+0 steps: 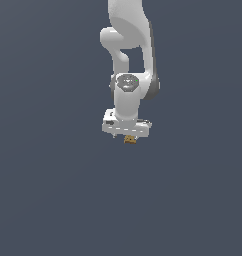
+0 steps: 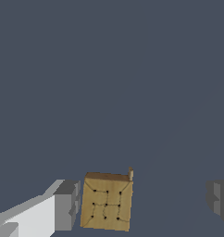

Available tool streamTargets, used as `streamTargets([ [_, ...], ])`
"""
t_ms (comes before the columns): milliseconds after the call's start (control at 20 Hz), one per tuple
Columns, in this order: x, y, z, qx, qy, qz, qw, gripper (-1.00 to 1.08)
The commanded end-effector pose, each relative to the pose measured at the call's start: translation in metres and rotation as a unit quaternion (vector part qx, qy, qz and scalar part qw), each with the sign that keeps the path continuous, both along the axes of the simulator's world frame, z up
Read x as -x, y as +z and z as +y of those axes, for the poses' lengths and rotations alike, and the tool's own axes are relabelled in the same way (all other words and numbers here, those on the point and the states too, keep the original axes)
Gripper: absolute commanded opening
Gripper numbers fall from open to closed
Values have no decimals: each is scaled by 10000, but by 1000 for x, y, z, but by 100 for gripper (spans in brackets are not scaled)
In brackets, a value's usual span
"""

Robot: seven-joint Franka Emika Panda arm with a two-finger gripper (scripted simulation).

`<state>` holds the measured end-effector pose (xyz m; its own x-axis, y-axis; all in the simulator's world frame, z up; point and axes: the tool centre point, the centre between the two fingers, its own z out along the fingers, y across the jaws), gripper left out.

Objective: Pick up the object and move it to a goal position.

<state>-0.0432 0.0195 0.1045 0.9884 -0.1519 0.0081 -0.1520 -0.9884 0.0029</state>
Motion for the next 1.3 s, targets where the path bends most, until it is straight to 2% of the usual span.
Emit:
streamTargets([
  [0,15,-14,11,-9,-123,10,9999,100],
  [250,37,-33,25,-18,-298,27,9996,100],
  [500,50,-42,32,-21,-391,36,9992,100],
  [900,51,-48,33,-21,-391,41,9992,100],
  [1250,52,-77,33,-22,-400,39,9992,100],
])
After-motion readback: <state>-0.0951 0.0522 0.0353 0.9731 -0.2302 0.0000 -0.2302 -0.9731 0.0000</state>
